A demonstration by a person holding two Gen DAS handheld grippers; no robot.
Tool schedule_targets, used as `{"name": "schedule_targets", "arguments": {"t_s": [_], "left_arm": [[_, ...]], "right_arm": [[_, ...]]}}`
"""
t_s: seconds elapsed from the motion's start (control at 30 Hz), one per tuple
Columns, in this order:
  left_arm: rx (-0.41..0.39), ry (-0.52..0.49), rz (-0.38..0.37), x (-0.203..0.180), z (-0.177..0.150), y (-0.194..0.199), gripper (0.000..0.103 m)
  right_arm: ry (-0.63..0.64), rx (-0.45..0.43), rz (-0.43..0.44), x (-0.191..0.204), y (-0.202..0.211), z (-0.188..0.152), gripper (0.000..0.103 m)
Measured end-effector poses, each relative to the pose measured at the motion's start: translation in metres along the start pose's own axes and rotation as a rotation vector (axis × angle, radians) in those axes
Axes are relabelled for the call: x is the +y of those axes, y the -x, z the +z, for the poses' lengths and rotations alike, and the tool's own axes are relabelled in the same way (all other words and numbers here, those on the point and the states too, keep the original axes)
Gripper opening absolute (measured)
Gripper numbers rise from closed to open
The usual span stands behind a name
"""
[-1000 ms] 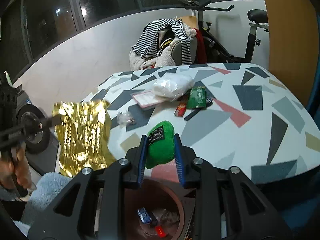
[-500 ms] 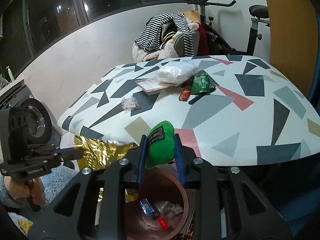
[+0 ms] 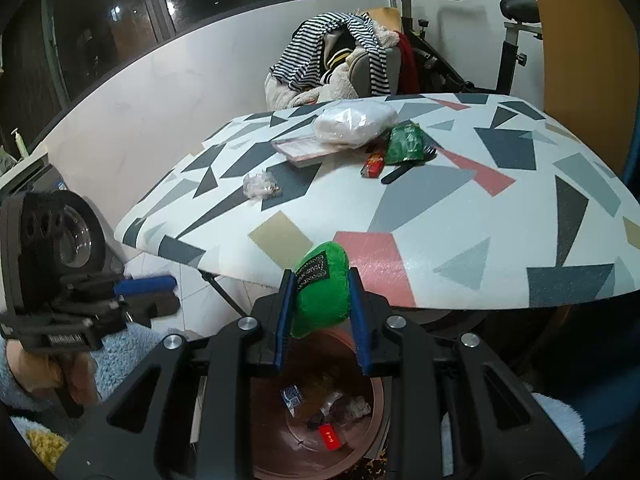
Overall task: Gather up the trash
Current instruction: 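Drop the gold foil into the brown bin with the left tool while the right tool drops the green plush, then grasp the green packet with the right tool while the left tool grasps the clear plastic wrapper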
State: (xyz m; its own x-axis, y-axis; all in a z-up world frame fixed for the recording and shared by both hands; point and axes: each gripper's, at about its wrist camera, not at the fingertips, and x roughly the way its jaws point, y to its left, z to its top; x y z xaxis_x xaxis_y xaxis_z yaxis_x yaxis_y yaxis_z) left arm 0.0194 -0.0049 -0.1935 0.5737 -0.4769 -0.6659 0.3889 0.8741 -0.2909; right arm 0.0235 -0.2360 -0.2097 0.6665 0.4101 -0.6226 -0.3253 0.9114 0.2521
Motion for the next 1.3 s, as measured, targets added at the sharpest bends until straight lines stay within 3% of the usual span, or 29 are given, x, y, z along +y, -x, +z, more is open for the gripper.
{"name": "schedule_targets", "arguments": {"t_s": [0.07,0.17,0.27,0.43,0.7,1.13,1.2,1.3], "left_arm": [[-0.049,0.020,0.037,0.002,0.002,0.013,0.068],[-0.111,0.043,0.086,0.005,0.003,0.032,0.080],[-0.149,0.048,0.137,0.008,0.003,0.048,0.090],[-0.199,0.049,0.233,0.012,0.002,0.067,0.096],[-0.218,0.083,0.318,0.024,-0.006,0.074,0.097],[-0.198,0.092,0.343,0.029,-0.014,0.068,0.097],[-0.193,0.089,0.343,0.029,-0.015,0.067,0.097],[-0.188,0.091,0.343,0.030,-0.015,0.066,0.097]], "right_arm": [[0.005,0.007,0.001,0.001,-0.002,-0.003,0.029],[0.011,0.025,0.005,0.002,-0.009,-0.007,0.029],[0.038,0.060,0.002,0.008,-0.019,-0.012,0.029],[0.138,0.123,-0.017,0.027,-0.037,-0.021,0.030],[0.198,0.167,-0.016,0.040,-0.050,-0.030,0.030],[0.198,0.192,-0.029,0.041,-0.054,-0.032,0.033],[0.201,0.194,-0.029,0.041,-0.054,-0.032,0.040],[0.208,0.198,-0.029,0.042,-0.055,-0.032,0.061]]}}
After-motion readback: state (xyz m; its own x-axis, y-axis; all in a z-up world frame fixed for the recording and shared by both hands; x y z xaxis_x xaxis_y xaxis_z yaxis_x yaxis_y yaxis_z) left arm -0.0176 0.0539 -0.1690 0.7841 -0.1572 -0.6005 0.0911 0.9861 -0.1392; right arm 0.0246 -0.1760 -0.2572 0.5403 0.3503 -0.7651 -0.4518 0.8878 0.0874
